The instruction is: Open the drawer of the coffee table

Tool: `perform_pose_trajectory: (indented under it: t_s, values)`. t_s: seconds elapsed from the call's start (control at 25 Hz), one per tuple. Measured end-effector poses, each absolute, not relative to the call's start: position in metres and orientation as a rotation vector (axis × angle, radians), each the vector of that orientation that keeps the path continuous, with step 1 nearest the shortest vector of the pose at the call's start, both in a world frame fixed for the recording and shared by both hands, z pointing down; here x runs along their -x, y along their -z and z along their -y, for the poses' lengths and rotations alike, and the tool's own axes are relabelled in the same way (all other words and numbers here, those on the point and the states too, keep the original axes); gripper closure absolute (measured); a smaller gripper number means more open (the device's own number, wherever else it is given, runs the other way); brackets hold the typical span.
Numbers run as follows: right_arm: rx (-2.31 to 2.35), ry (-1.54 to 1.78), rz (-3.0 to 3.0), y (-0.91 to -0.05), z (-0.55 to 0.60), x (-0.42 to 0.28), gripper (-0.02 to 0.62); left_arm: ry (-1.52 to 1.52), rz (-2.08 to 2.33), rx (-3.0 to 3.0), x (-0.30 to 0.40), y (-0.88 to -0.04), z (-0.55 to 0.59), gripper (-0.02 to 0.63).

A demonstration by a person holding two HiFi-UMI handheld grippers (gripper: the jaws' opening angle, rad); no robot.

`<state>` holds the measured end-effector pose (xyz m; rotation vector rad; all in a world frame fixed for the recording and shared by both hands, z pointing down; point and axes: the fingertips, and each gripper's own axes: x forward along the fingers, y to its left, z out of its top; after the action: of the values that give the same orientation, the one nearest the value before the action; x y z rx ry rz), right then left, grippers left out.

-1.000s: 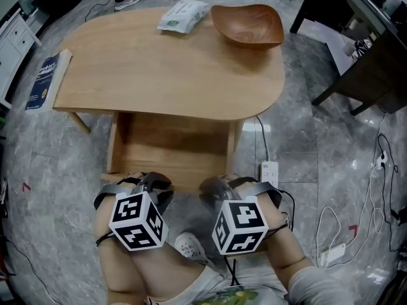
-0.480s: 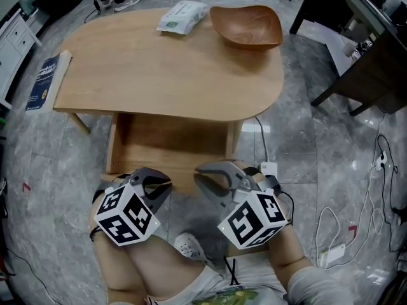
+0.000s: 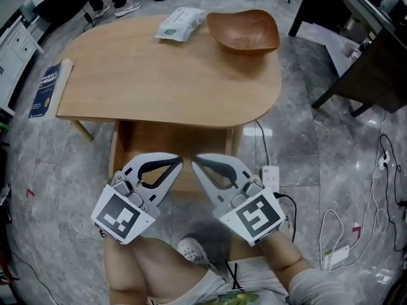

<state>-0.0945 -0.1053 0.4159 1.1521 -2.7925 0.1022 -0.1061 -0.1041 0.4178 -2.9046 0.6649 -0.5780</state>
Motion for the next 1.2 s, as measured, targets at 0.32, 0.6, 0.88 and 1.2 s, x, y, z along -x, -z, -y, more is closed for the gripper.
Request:
perform_pose_trajectory:
  t_s: [0.32, 0.6, 0.88, 1.2]
  values:
    - [-1.439, 0.05, 2.817, -0.396, 0.103, 0.082, 0.575, 0.345, -0.871, 2.912, 0.091, -0.389, 0.105, 0.597]
    - [-1.581, 0.024, 2.782, -0.392, 0.104, 0.057, 0.575, 0.35, -0.897, 2.884, 0.067, -0.389, 0.1, 0.598]
    - [-1.604, 0.03, 2.759, -0.392, 0.103, 0.048, 0.575, 0.341, -0.936, 2.91, 0.058, -0.39, 0.099, 0.598]
    - [-1.602, 0.005, 2.752, -0.396, 0.101, 0.043, 0.577, 0.362, -0.89, 2.901, 0.053, -0.39, 0.094, 0.598]
